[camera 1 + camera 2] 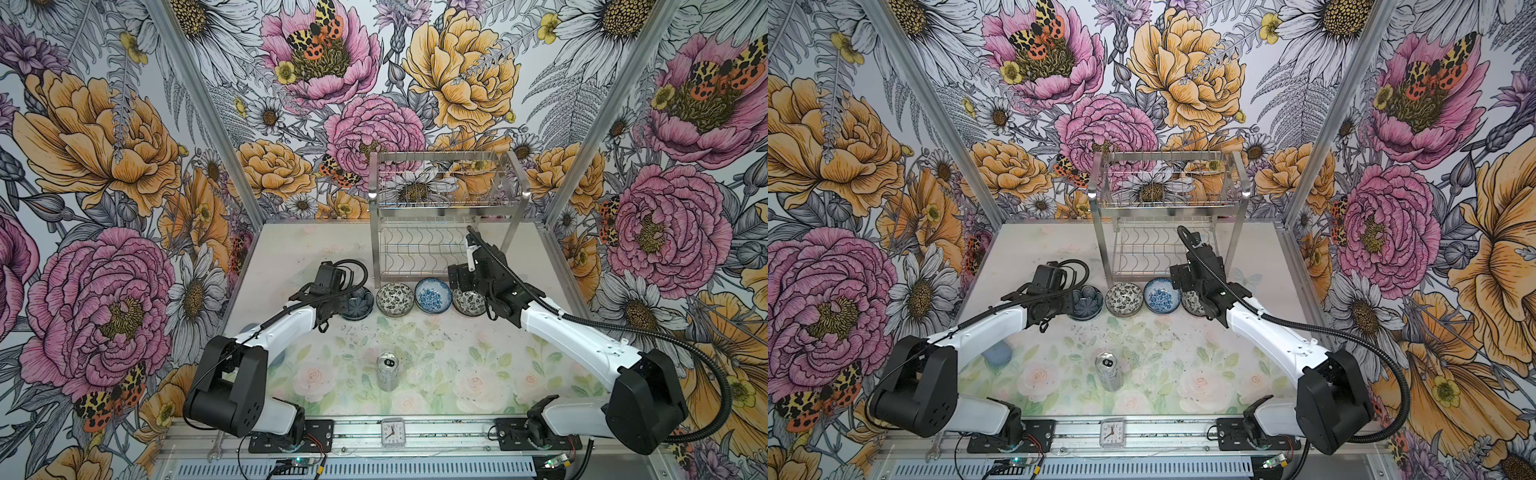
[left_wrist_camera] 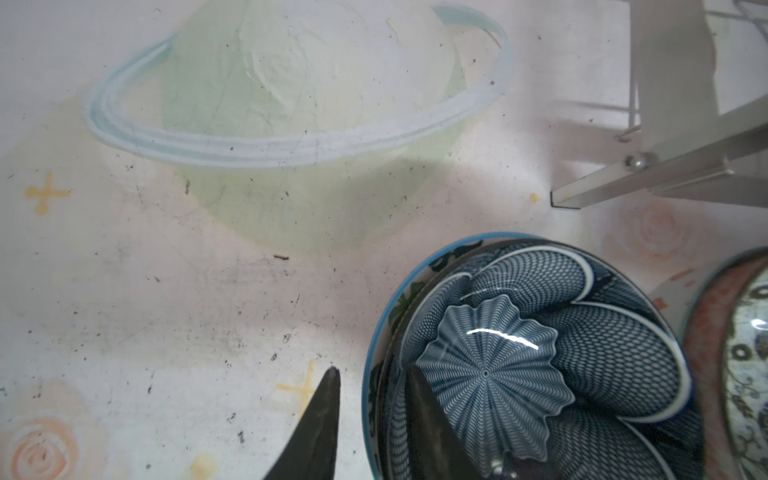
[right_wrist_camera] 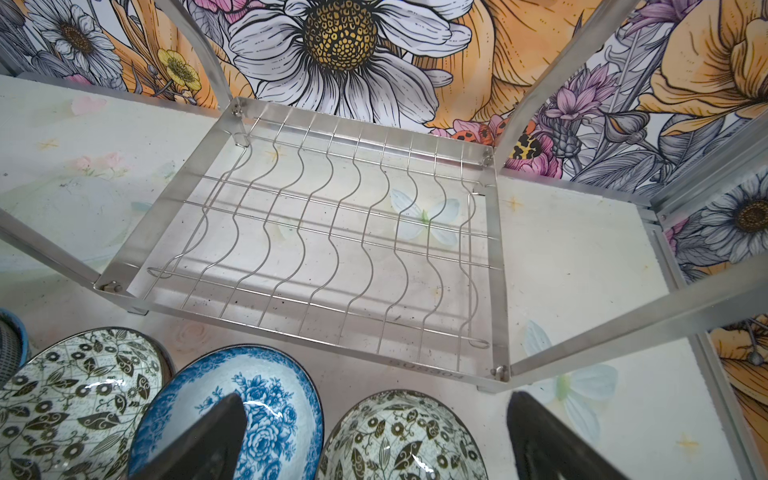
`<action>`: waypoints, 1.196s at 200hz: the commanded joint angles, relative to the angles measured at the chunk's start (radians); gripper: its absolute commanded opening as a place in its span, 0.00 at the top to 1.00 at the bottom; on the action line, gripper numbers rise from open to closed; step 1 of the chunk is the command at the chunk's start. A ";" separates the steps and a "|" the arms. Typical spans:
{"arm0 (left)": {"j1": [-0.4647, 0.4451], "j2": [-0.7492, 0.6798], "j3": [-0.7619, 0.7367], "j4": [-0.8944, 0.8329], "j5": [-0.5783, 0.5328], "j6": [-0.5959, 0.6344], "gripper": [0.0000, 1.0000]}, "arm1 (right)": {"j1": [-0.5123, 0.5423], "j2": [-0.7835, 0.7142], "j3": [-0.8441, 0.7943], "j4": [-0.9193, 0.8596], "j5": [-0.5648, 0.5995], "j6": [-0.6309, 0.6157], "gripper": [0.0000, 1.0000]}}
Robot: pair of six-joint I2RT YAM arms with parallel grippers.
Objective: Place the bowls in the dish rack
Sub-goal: 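Close the left gripper on the rim of the dark geometric bowl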
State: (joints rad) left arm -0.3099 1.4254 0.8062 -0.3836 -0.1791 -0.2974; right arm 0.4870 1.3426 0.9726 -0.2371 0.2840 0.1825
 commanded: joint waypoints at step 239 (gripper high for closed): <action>-0.011 0.014 0.025 0.015 -0.023 0.006 1.00 | 0.004 0.007 -0.001 -0.010 0.018 -0.011 0.00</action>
State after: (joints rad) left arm -0.3252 1.4433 0.8215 -0.3592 -0.1738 -0.3004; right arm 0.4870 1.3571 0.9722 -0.2447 0.2844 0.1825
